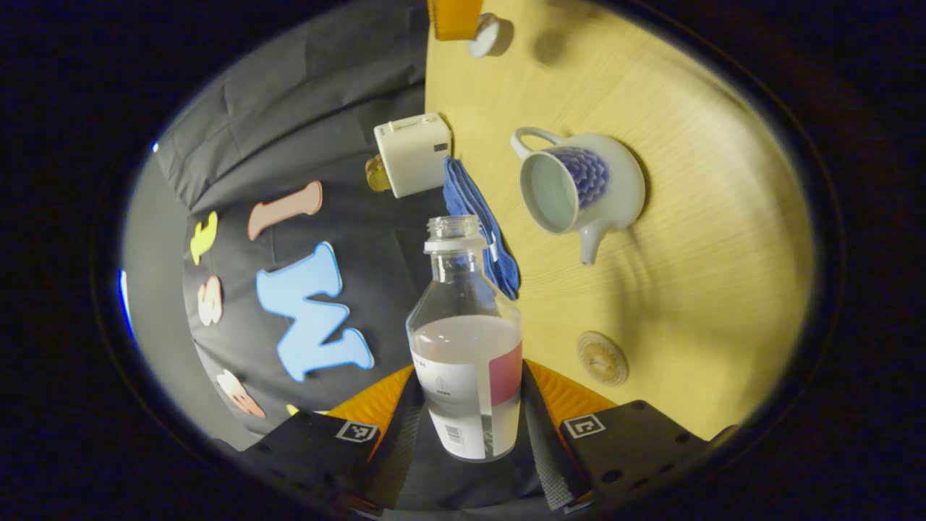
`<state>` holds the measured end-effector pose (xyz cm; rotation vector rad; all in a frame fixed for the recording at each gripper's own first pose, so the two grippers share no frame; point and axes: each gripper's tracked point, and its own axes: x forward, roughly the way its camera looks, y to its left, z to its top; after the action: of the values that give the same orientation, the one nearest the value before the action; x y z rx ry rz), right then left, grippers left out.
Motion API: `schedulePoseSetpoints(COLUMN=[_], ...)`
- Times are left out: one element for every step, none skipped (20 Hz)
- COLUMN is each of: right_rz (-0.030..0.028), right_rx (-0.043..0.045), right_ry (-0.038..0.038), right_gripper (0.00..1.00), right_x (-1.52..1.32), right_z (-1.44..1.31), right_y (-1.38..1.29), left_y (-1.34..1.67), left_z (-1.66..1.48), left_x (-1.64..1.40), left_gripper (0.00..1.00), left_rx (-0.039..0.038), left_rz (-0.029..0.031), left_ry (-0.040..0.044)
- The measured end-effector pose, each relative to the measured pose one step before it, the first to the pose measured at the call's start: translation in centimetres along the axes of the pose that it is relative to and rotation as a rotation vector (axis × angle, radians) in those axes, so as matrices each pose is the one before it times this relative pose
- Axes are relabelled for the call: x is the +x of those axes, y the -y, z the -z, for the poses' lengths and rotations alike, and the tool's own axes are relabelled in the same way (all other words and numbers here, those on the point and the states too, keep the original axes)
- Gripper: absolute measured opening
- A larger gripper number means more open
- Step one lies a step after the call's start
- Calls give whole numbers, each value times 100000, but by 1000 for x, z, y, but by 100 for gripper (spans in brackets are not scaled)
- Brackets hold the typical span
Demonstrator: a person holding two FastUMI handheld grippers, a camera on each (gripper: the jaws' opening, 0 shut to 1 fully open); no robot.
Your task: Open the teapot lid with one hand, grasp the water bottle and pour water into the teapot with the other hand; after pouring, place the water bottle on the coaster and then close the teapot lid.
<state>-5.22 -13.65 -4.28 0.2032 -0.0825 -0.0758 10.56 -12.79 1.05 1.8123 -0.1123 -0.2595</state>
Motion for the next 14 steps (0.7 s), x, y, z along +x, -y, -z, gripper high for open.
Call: schedulePoseSetpoints(right_rz=[86,173,216,453,348,515,448,569,796,695,484,719,729,720], right_rx=[-510,-412,-507,-673,-568,-794,-875,-917,-769,-683,-721,-696,-909,-772], right_ry=[-131,-196,-267,-513,-403,-379,-205,-305,-168,-123,-11,-18,-179,-112], right_gripper=[4,4,4,4,4,4,4,4,4,4,4,4,4,4], right_x=[42,57,33,66,65,0,-6,49,53,7,41,-13,8,10], right_z=[-32,79,20,133,72,59,11,69,14,1,-56,29,26,69], right_y=[-30,-14,8,0,-14,-1,-16,-37,32,20,-69,50,-1,3], left_y=[103,147,-83,-206,-420,-301,-283,-161,-295,-283,-772,-555,-121,-144], left_z=[101,275,552,483,581,484,346,508,776,419,355,397,542,597], left_x=[25,70,140,189,-110,56,-31,-2,-63,121,221,212,533,517], left_gripper=[85,84,84,84,84,84,84,84,84,84,84,84,84,84], left_rx=[-9339,-9145,-7665,-5890,-5070,-4994,-5670,-7080,-8911,-9829,-9521,-9408,-9692,-9999], left_rz=[80,-496,-739,-2054,-2378,-1853,-1418,-1083,-987,-806,-2013,-1302,115,385], left_ry=[805,515,579,237,-8,535,780,-284,34,729,476,369,-182,-343])
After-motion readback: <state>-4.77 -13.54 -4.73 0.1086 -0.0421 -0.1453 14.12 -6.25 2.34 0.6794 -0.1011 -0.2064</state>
